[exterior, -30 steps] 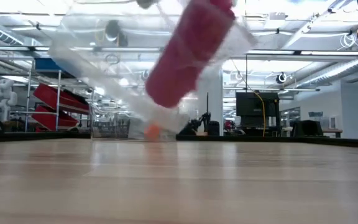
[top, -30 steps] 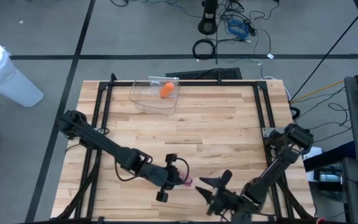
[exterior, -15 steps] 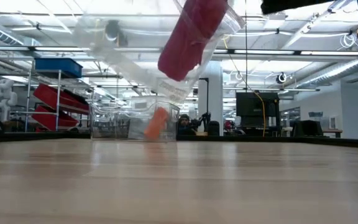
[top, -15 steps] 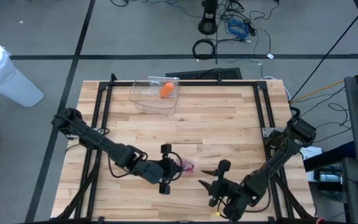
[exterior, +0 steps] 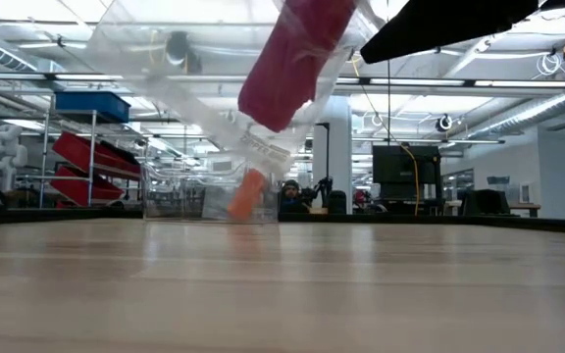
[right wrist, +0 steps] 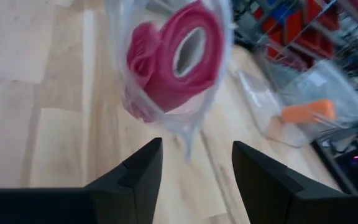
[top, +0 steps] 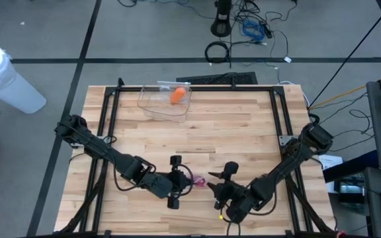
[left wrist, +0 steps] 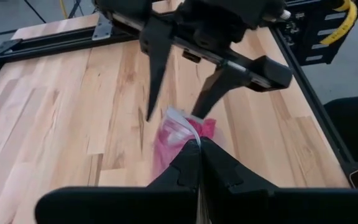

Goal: Roll bandage
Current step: Put the rolled pink bandage into the transparent zip bag

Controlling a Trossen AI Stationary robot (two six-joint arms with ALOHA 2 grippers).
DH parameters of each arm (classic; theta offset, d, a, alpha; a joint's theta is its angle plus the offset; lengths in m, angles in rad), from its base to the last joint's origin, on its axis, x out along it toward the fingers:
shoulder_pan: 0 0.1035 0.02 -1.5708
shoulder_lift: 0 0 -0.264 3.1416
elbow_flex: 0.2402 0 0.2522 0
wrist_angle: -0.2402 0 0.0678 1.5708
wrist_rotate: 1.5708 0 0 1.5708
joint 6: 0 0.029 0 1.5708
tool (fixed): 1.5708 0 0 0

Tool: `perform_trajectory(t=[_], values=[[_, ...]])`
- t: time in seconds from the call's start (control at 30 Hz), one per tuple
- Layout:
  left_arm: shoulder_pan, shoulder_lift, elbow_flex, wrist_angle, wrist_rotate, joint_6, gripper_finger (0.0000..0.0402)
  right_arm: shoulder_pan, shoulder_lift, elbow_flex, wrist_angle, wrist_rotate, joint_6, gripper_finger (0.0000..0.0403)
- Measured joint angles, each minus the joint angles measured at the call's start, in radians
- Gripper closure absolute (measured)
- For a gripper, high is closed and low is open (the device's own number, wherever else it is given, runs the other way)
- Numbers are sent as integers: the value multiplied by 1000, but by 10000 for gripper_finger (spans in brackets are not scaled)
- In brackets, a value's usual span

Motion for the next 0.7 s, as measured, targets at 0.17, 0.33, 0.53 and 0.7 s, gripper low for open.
perform_trajectory(t=[0.17,0.33,0.53,0.7], values=[[0,0,0,-4,0,-1,395,-36,0,0,48,-80,-29,268],[0,0,0,-32,0,-5,395,-44,0,0,66,-114,-85,338],[11,1,-4,-141,-54,-6,395,-56,0,0,60,-129,-112,401],[36,2,-59,-145,-56,19,393,-109,0,0,-39,-250,-52,403]])
